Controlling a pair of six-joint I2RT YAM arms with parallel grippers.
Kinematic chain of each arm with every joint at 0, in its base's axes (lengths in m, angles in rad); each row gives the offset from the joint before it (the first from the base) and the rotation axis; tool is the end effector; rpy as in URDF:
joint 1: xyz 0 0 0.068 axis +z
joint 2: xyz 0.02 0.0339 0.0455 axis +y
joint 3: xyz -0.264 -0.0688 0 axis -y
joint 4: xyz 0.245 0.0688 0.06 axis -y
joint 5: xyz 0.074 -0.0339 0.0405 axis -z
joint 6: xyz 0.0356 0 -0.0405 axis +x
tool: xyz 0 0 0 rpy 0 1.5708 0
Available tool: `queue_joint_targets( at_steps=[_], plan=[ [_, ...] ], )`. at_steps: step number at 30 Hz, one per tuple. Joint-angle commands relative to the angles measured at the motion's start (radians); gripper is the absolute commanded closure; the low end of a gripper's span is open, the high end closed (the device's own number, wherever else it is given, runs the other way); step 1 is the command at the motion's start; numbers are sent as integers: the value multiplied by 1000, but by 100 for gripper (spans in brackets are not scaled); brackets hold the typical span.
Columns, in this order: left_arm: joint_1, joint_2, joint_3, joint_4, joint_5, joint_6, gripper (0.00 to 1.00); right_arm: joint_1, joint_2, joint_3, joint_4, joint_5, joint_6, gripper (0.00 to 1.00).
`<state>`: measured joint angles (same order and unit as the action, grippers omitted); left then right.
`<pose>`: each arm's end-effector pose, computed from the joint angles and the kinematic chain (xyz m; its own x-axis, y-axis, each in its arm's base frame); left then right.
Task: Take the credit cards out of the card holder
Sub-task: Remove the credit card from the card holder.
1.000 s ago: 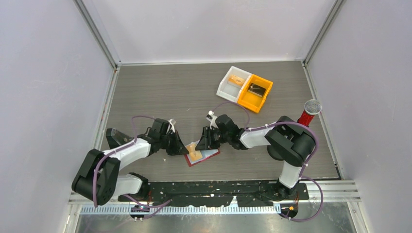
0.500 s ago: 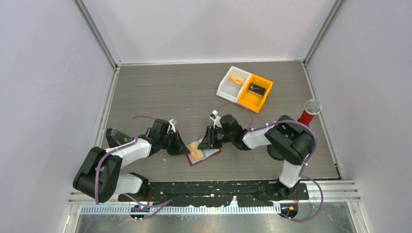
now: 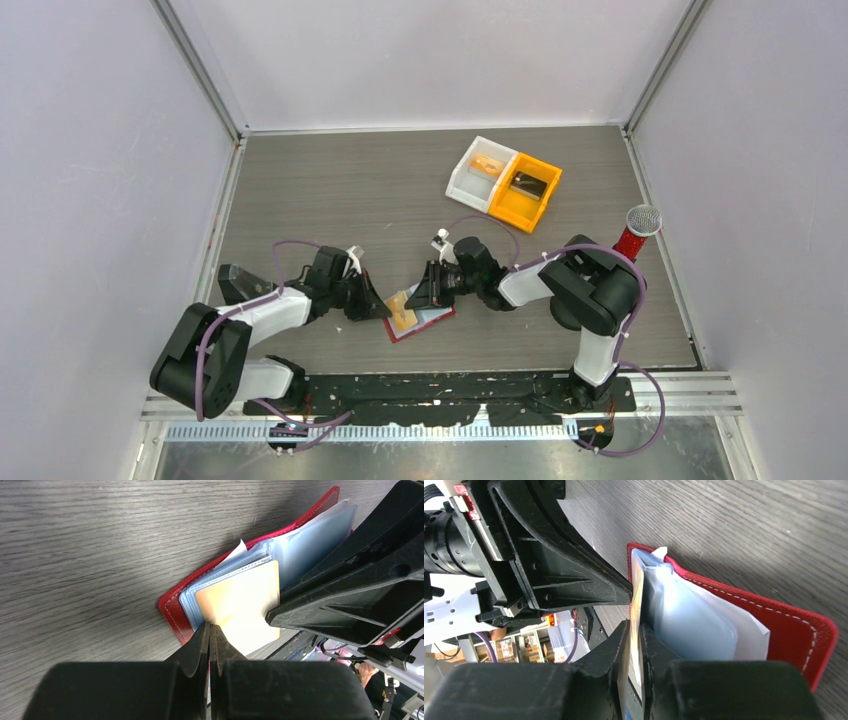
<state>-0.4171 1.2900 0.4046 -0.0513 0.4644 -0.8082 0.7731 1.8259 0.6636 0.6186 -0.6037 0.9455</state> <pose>0.1865 -0.1001 0.1302 -0.9461 -0.2879 -0.1484 -0.1148 0.7264 -0.6776 0.2202 0.2431 0.1145 -0.9648 -0.0088 -0.2628 -0.2399 0.4392 0.8658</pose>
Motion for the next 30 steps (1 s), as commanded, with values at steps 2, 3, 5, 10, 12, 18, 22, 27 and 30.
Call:
queue_joint_targets(
  at_steps=[2, 3, 5, 10, 12, 18, 22, 27, 30],
  plan=[
    [-6, 27, -35, -49, -79, 24, 100, 5, -56, 10, -5, -10, -19, 90],
    [-6, 27, -35, -50, -81, 25, 100, 1, -60, 1, -1, -11, -15, 94],
    [-6, 24, -35, -59, -86, 30, 100, -12, -74, -11, 5, -13, -15, 95],
    [-6, 9, -30, -78, -100, 34, 95, -39, -98, -34, 34, -34, -11, 83],
    [-6, 6, -29, -81, -102, 34, 93, -40, -100, -36, 39, -38, -8, 82],
    [-6, 25, -24, -78, -102, 35, 93, -41, -78, -49, 101, -54, 23, 95],
    [-6, 32, -24, -76, -103, 35, 94, -45, -86, -62, 108, -45, 27, 93],
    [-6, 37, -21, -79, -105, 35, 94, -62, -145, -64, 8, -7, -17, 95],
    [-6, 42, -18, -78, -104, 35, 94, -65, -192, -43, -103, 44, -90, 95]
  ],
)
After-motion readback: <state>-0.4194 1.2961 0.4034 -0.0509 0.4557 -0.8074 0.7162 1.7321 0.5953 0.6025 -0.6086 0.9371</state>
